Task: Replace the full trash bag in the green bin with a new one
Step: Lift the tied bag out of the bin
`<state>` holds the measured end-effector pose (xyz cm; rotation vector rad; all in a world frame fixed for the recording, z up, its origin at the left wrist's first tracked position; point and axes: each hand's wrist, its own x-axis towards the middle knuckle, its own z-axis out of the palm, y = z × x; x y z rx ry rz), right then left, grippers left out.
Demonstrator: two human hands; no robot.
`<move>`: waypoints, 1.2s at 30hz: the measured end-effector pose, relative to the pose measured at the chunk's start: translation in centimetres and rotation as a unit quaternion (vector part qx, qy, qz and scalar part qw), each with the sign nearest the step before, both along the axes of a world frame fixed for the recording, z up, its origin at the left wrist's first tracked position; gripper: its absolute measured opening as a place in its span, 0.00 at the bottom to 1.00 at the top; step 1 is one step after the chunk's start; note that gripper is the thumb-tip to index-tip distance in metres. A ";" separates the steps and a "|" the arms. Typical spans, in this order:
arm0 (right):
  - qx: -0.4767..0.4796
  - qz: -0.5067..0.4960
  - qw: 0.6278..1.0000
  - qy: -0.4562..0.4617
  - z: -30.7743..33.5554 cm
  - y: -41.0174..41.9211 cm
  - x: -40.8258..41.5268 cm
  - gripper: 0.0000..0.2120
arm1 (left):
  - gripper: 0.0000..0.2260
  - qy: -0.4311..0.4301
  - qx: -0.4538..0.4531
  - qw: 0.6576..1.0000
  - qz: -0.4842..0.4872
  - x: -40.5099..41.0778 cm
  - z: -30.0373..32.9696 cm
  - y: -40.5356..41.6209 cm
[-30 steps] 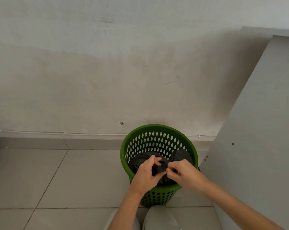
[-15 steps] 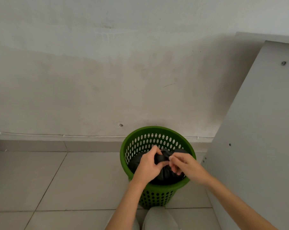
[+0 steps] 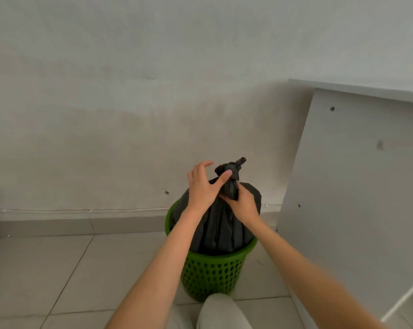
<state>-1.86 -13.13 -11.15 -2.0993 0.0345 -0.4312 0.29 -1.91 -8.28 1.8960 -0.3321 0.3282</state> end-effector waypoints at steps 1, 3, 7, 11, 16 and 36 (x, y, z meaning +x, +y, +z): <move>0.016 -0.008 1.000 -0.007 0.7 -0.2 -0.1 0.15 | 0.25 0.007 0.003 1.000 0.016 0.0 0.4 0.3; 0.054 -0.011 0.998 -0.026 2.2 -0.5 -0.3 0.16 | 0.25 0.041 0.041 0.998 0.014 0.7 0.7 0.9; 0.135 -0.011 0.990 -0.032 4.0 -1.6 1.5 0.13 | 0.28 0.025 0.263 0.964 -0.020 3.4 -0.2 1.5; 0.213 -0.019 0.977 -0.020 3.5 -1.8 4.5 0.14 | 0.24 0.006 0.240 0.970 -0.031 6.5 -1.0 -0.1; 0.236 -0.041 0.971 0.005 4.5 -2.2 6.4 0.08 | 0.20 -0.033 0.215 0.976 0.023 7.8 -0.4 -1.5; 0.321 -0.107 0.932 0.128 41.3 -1.6 -9.6 0.05 | 0.17 0.119 0.242 0.963 -0.027 -9.2 38.3 -1.8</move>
